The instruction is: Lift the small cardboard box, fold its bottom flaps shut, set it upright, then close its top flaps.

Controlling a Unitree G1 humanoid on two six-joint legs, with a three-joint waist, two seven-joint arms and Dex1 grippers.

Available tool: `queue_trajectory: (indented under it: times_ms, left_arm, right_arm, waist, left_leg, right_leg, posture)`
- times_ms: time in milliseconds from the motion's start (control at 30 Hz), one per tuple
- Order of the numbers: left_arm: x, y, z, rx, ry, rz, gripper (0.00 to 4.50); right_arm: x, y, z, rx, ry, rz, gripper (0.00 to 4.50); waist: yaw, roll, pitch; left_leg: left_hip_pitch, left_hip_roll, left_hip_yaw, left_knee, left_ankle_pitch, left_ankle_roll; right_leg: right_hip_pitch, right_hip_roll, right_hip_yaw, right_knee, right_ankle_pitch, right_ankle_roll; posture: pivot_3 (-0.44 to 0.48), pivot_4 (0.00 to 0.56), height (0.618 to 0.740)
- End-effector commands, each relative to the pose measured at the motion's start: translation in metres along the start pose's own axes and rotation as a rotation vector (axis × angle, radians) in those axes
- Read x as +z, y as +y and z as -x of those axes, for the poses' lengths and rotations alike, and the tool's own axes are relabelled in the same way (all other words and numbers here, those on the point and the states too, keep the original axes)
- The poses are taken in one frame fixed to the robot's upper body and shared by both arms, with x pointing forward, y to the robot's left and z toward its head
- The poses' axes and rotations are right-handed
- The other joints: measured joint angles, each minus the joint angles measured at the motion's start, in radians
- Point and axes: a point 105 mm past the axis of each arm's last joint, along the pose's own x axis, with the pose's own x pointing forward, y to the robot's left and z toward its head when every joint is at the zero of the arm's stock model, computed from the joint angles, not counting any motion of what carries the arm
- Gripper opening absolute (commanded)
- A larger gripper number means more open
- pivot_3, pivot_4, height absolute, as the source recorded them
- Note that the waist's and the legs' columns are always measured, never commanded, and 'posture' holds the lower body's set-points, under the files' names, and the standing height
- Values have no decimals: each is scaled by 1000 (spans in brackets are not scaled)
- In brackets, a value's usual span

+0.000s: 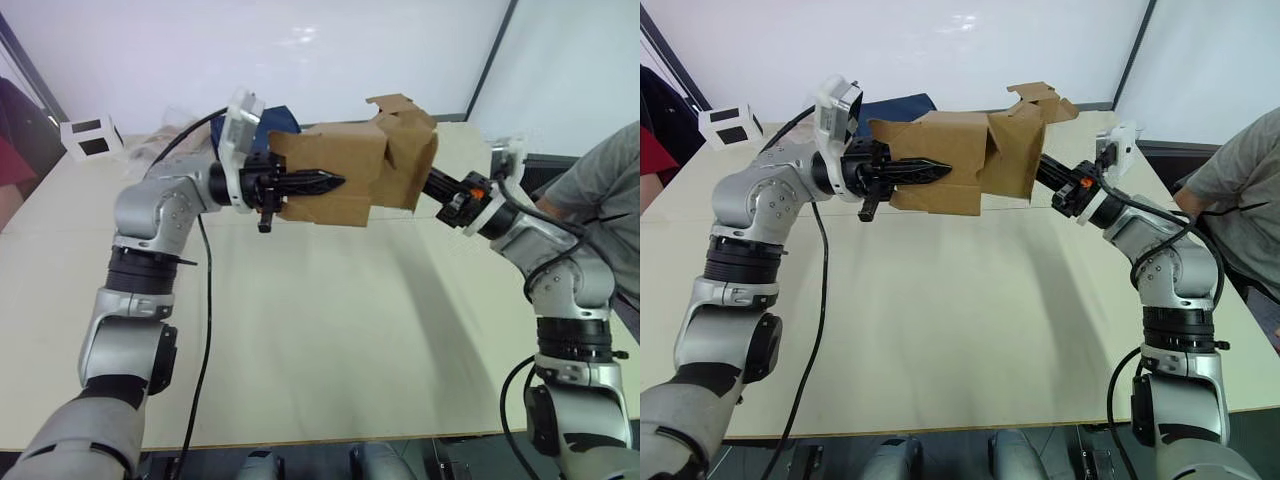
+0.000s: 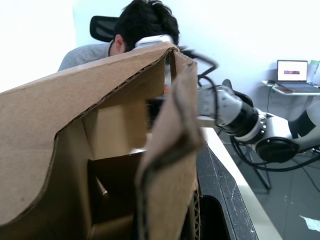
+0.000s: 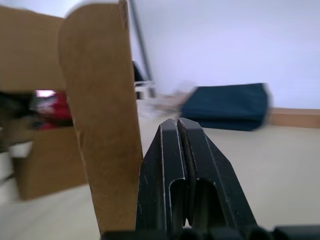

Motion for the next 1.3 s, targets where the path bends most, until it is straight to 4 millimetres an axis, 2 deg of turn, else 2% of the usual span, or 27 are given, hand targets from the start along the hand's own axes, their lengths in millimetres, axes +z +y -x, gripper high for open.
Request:
queue_trajectory:
  times_ms: [33,300,600,633,700,767,833,1033,1300]
  left_arm:
    - [18,0,2,-4,-23,-54,0]
    - [19,0,-4,-40,-25,-41,0]
    - [23,-1,-4,-53,-38,-30,0]
    - [23,-1,-4,-53,-41,-29,0]
    - [24,-1,-3,-52,-43,-27,0]
    - [24,-2,-2,-52,-51,-17,0]
    - [24,-2,-1,-54,-59,-4,0]
    - [26,-3,2,-59,-83,33,0]
    - [32,-6,5,-85,-99,59,0]
  right_arm:
    - [17,19,5,54,-90,-60,23]
    - [16,39,4,88,-157,-159,23]
    - [18,48,-1,112,-244,-251,23]
    - [17,48,-2,110,-238,-250,508]
    - [16,49,-2,113,-246,-268,1146]
    - [20,50,-1,130,-294,-323,2041]
    - [21,52,-1,139,-316,-357,2733]
    - [12,60,-2,151,-300,-400,2733]
    - [18,63,2,165,-385,-489,2733]
  waist:
    - [-3,0,0]
    - [-5,0,0]
    - [-5,0,0]
    - [-5,0,0]
    - [-5,0,0]
    - [-5,0,0]
    - [-6,0,0]
    - [-5,0,0]
    - [-6,0,0]
  left_leg:
    - [0,0,0,0,0,0]
    - [0,0,0,0,0,1]
    - [0,0,0,0,0,1]
    - [0,0,0,0,0,1]
    - [0,0,0,0,-1,1]
    - [0,0,0,0,-1,2]
    - [0,0,0,-1,-1,2]
    - [0,0,0,0,-1,2]
    - [0,0,0,-1,-1,2]
  right_leg:
    - [0,0,0,0,0,0]
    - [0,1,0,1,0,0]
    - [0,1,0,1,0,0]
    - [0,1,0,1,0,0]
    - [0,1,0,1,0,0]
    - [0,1,0,1,0,0]
    - [0,1,0,1,0,0]
    - [0,1,0,1,0,0]
    - [0,1,0,1,0,0]
  posture:
    - [0,150,740]
    - [0,150,740]
    - [0,150,740]
    - [0,150,740]
    - [0,150,740]
    - [0,150,740]
    - [0,150,740]
    - [0,150,740]
    - [0,150,740]
